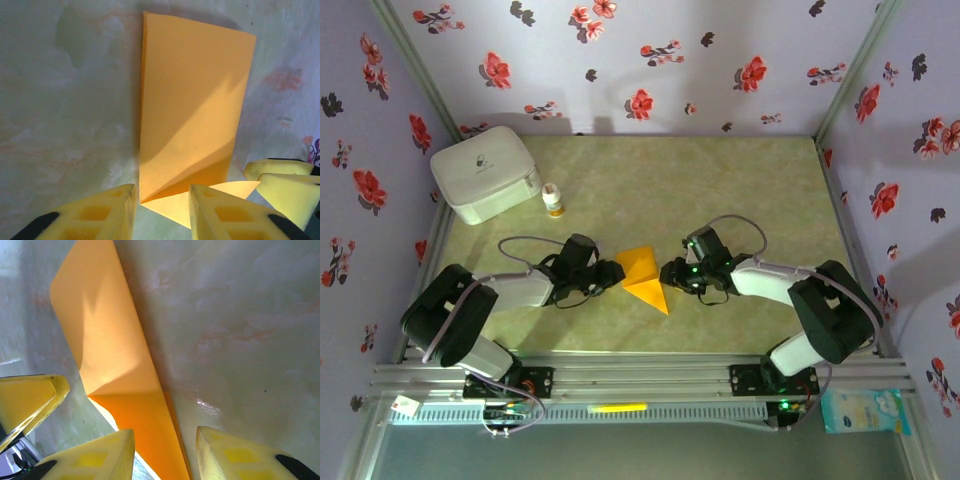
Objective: Fold a paper plane with a square sheet of paper (pick it up from the middle)
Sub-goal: Fourth fold the wing at the center of the table.
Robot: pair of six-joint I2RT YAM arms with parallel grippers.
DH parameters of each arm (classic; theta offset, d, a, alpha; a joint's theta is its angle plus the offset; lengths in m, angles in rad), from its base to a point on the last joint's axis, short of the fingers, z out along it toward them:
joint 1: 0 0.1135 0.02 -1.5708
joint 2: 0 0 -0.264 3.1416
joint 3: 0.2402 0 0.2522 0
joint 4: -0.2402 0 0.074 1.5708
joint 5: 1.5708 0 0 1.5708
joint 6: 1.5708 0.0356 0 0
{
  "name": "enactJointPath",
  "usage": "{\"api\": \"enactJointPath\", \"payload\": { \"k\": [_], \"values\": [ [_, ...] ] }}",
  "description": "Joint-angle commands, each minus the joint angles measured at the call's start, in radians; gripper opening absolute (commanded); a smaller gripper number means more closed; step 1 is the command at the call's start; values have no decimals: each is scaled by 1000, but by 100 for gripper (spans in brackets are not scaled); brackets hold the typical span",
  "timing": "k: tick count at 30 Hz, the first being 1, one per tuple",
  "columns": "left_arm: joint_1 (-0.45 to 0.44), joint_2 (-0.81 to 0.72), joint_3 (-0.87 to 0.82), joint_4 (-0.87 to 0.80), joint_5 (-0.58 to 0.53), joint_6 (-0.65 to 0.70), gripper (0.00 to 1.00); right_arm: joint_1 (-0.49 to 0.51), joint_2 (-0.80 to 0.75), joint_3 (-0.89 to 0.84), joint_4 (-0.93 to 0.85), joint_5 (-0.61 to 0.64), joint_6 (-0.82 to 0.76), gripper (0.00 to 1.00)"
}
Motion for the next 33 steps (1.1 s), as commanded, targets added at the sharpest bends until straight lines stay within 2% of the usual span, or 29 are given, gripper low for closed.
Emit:
{"api": "enactJointPath", "payload": {
  "k": [1,5,9,17,27,33],
  "values": [
    [17,-38,-5,-24,-20,-9,33,-9,-57,2,-49,30,-31,38],
    [25,-65,-22,-22,-33,-10,34,-9,-102,-20,-10,-20,-49,38],
    [31,-57,-14,-21,-20,-3,35,-10,-55,-18,35,-83,-49,38],
    [32,-16,14,10,22,2,35,-9,40,-1,102,-100,-30,31],
    [40,22,29,38,48,-2,35,-13,59,-13,80,-48,-38,23],
    [41,57,49,40,61,-4,34,-21,65,-17,85,-46,-35,21]
  ]
}}
